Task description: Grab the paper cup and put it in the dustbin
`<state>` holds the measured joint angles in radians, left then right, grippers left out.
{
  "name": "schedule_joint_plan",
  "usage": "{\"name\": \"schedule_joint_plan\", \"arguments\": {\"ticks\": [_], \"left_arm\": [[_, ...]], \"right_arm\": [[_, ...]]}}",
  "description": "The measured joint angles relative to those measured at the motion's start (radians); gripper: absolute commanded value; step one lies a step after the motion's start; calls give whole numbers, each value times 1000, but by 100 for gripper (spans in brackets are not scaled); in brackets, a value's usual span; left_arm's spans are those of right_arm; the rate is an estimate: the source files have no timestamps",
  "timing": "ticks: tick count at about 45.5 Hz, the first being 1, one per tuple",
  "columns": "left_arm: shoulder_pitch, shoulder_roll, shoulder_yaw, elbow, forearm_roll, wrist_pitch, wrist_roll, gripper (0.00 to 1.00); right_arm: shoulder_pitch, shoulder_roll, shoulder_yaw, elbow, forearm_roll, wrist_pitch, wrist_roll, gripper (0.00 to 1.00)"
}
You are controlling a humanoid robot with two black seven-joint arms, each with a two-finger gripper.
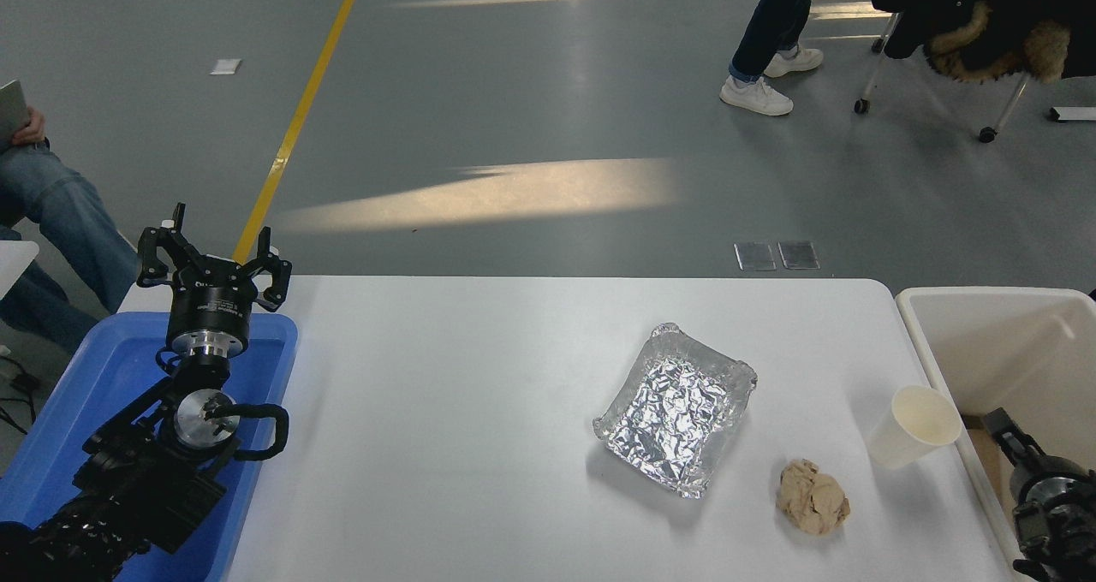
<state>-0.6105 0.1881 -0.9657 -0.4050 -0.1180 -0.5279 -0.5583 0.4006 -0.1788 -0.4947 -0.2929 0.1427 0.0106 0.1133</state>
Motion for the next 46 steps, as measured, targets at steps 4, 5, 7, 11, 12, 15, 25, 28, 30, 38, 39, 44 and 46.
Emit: {"name": "schedule_joint_plan", "arguments": {"ticks": [4,5,7,11,12,15,25,28,30,38,39,44,46], "left_arm": [[0,-1,0,0,0,0,0,99],[0,-1,-1,0,-1,0,1,99],[-2,-1,-1,0,-1,0,2,99],[-3,-1,-1,0,-2,0,2,99],[-3,-1,-1,0,-2,0,2,99],[-3,-1,-1,0,-2,0,2,99],[-3,-1,-1,0,-3,1,2,99],[-3,-1,-1,0,-3,1,2,99],[-3,-1,-1,0,-3,2,1,99],[-2,-1,-1,1,-3,2,-1,99],[-2,-1,-1,1,-2,2,-2,99],[-2,-1,-1,1,-1,3,-2,99],[-2,0,-1,1,-1,3,-2,99]], "right_arm": [[0,1,0,-1,0,0,0,100],[0,1,0,-1,0,0,0,100],[0,1,0,-1,0,0,0,100],[3,1,-1,-1,0,0,0,100],[3,1,-2,-1,0,0,0,100],[4,0,-3,-1,0,1,0,100],[14,-8,-7,-1,0,9,0,100],[18,-18,-7,0,-1,12,0,100],[22,-27,-8,2,-2,14,0,100],[65,-96,-41,46,-4,29,1,100],[73,-106,-48,56,-4,31,1,100],[151,-187,-89,185,-4,36,2,100],[207,-239,-114,282,-3,37,3,100]]}}
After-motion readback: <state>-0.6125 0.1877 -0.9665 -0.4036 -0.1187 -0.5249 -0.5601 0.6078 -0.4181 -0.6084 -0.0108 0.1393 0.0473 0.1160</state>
